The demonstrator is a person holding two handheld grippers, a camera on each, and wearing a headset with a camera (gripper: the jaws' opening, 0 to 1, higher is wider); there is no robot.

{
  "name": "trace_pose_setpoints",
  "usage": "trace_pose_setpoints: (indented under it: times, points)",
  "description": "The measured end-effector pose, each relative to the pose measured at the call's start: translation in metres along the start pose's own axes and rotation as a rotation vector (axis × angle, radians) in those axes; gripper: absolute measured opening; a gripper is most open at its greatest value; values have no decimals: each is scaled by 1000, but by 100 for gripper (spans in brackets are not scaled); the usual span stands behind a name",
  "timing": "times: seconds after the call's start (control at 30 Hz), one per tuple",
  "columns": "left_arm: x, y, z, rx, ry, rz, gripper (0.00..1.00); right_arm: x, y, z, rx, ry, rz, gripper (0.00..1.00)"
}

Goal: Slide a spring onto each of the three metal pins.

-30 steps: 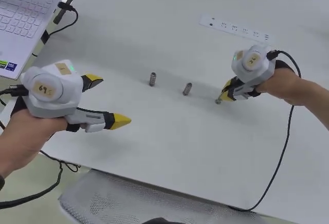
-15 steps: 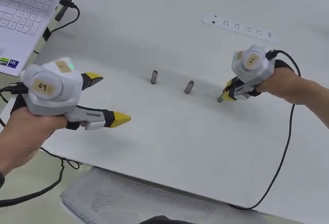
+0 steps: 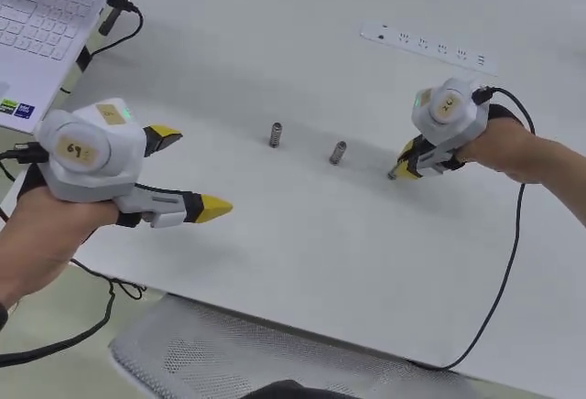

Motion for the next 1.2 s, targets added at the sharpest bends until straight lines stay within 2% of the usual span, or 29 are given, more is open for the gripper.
trace_pose_setpoints:
  times: [0.23,0.43,0.67,0.87,1.0,1.2]
  points:
    - [2,2,-2,6,1,5,72,-7,2,5,26,8,19,20]
    - [3,3,-5,10,5,6,72,-12,1,9,46,24,26,21]
    - [4,4,-6,12,7,7,72,-19,3,16,104,63,46,27]
    - [4,4,-7,9,10,5,72,-29,-3,18,188,144,59,30]
    - [4,5,-8,11,14,6,72,-34,-11,22,213,187,68,32]
    - [4,8,-11,20,15,10,72,-41,-17,26,297,279,70,35]
Point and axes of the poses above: the centre of the closed fingertips' face, and the gripper's own axes: x roughly forward along the fingers, y roughly to its right, z roughly out of its underside, the point moved 3 cm from there along -x, roughly backward along the fingers, and after that the axes turned 6 degrees about x, right-handed, at the moved point
